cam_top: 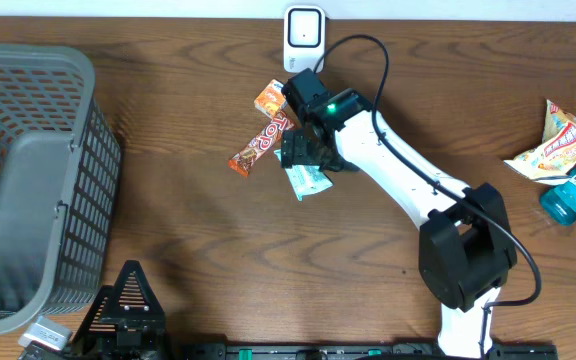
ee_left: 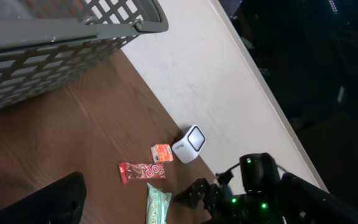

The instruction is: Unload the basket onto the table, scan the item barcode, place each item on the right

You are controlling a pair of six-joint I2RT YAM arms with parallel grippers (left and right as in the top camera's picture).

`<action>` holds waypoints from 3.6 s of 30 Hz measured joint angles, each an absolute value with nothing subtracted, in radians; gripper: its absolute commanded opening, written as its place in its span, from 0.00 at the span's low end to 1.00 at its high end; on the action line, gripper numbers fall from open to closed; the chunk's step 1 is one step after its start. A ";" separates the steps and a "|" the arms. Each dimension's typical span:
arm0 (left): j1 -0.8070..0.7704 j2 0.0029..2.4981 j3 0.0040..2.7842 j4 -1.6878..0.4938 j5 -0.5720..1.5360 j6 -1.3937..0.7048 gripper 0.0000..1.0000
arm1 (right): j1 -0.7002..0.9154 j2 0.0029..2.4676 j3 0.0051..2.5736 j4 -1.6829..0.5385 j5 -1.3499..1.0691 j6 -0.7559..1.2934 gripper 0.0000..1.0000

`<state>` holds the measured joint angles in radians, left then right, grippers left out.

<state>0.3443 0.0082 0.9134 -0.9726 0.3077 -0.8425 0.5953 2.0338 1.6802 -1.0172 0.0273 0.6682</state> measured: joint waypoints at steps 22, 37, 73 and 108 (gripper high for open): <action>0.344 0.008 0.914 -0.973 0.308 -0.842 0.98 | 0.622 1.980 1.247 -0.379 -0.019 1.500 0.97; 0.344 0.008 0.914 -0.973 0.307 -0.842 0.98 | 0.622 1.959 1.163 -0.245 0.091 1.443 0.88; 0.318 0.008 0.917 -0.986 0.307 -0.842 0.98 | 0.459 1.849 1.090 -0.332 -0.165 0.506 0.94; 0.318 0.008 0.919 -0.987 0.304 -0.842 0.98 | 0.456 1.923 1.118 -0.423 -0.322 -0.187 0.80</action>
